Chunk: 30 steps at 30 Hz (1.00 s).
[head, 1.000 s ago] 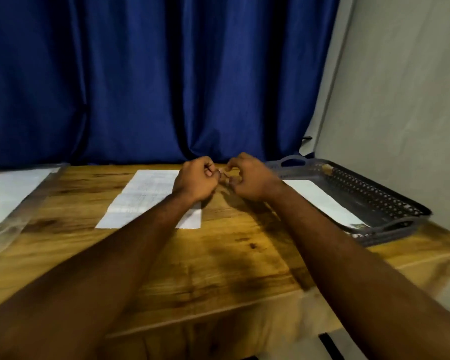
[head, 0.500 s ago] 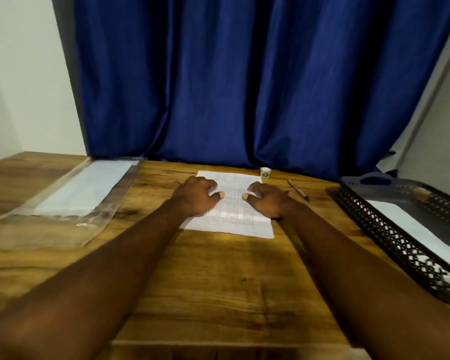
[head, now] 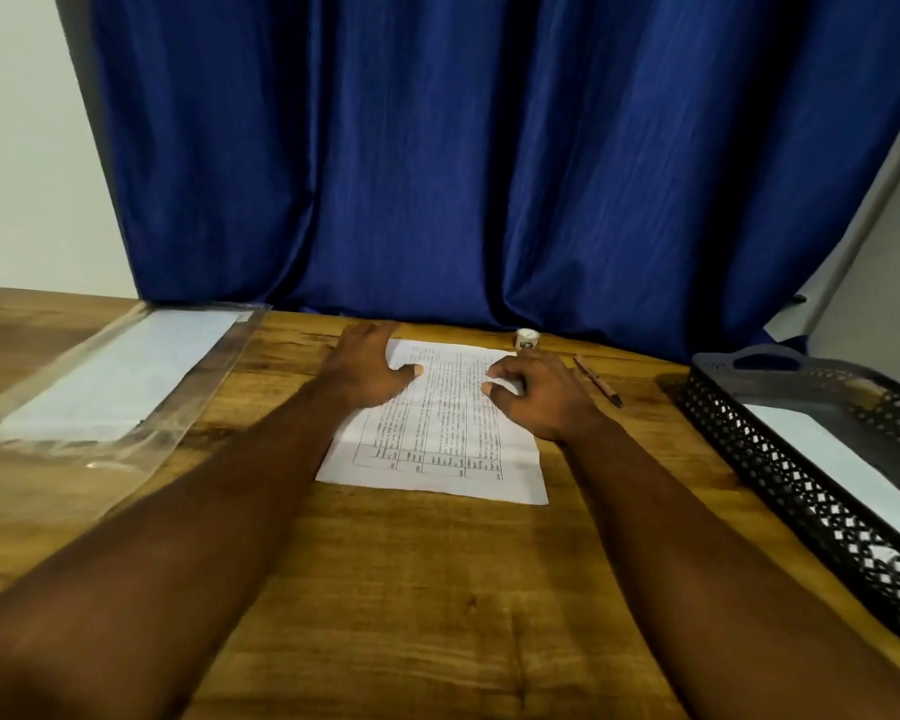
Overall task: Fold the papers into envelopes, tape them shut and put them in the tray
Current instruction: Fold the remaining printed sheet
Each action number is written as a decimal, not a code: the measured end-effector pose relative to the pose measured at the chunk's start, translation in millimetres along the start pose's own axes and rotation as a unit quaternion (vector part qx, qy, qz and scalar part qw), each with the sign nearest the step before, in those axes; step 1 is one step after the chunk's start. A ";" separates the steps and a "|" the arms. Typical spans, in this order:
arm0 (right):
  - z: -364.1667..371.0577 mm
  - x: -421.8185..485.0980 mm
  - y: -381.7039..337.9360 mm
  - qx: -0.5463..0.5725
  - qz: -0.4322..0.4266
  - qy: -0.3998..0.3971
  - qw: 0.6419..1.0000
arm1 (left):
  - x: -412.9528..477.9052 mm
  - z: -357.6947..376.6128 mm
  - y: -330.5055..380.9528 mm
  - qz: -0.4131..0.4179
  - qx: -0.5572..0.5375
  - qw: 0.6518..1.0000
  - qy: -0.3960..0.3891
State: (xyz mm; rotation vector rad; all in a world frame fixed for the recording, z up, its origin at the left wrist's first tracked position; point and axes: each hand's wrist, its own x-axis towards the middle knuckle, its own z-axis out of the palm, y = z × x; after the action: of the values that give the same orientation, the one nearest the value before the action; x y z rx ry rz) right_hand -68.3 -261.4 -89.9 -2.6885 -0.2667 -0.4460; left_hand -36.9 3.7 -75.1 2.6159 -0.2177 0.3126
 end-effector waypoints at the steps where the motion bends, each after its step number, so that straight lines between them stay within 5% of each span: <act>1: -0.2 0.0 -0.4 -0.005 -0.002 -0.004 1.000 | -3.5 -0.4 1.6 -0.012 -0.007 1.000 -0.024; 9: 0.3 3.8 0.0 -0.012 -0.006 -0.013 1.000 | -1.1 -1.7 8.5 -0.026 -0.024 0.997 -0.067; 17: 1.9 4.8 0.0 -0.024 -0.010 -0.017 1.000 | 4.0 2.0 -7.3 0.022 -0.179 0.984 -0.001; 25: 2.0 1.3 -7.3 -0.036 -0.012 0.003 0.999 | 3.2 -7.2 -5.3 -0.019 -0.328 0.943 0.056; 30: -2.6 -4.6 -15.5 -0.023 -0.013 0.026 0.999 | 2.0 -12.4 -2.5 -0.004 -0.340 0.937 0.083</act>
State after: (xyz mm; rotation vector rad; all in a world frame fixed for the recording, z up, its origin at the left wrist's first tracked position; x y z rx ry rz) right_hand -77.1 -249.0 -83.7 -2.7164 -0.2785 -0.5355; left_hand -36.7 11.8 -65.2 1.8944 -0.2094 0.3740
